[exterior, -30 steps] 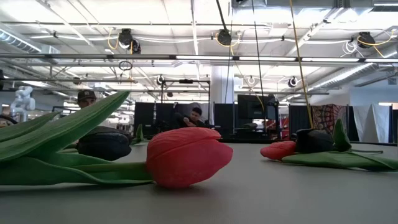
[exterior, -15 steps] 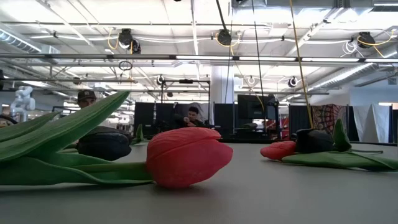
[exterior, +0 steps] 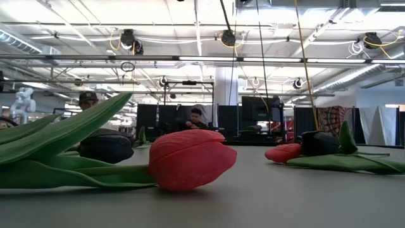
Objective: Sort flowers into vase by color
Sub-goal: Put the top right red tulip into the left transparent vase
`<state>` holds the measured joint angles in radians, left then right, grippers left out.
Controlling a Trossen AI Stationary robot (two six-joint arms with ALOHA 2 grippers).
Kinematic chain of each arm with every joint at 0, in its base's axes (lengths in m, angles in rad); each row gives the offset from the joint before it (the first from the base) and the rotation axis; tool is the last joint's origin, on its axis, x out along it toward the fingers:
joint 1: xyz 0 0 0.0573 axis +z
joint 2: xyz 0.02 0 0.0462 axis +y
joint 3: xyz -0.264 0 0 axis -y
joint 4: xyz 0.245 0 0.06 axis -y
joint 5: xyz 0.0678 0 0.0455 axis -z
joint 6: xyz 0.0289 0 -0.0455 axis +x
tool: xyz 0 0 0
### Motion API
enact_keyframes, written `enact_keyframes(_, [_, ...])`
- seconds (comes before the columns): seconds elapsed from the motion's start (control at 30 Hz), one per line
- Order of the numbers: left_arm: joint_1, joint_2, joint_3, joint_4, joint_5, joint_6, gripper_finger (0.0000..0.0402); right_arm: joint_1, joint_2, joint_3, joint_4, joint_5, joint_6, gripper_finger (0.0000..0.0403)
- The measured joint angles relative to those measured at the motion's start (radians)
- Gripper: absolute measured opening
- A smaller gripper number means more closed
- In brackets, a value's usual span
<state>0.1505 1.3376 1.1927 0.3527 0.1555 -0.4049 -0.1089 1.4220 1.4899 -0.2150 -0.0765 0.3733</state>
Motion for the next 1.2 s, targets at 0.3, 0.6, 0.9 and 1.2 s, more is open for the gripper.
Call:
enact_keyframes(0.3, [0.004, -0.071, 0.000, -0.128, -0.001, 0.070, 0.0006, -0.001, 0.000, 0.000, -0.024, 0.010, 0.008, 0.0082])
enact_keyframes(0.6, [0.007, -0.179, 0.000, -0.287, -0.027, 0.125, 0.0006, -0.001, -0.013, 0.002, -0.101, 0.006, 0.008, 0.0139])
enact_keyframes(0.9, [0.007, -0.356, -0.001, -0.482, -0.036, 0.211, 0.0006, -0.001, -0.023, 0.002, -0.167, 0.003, 0.007, 0.0160])
enact_keyframes(1.2, [0.007, -0.523, -0.001, -0.644, -0.036, 0.210, 0.0006, -0.001, -0.023, 0.002, -0.163, 0.002, 0.004, 0.0160])
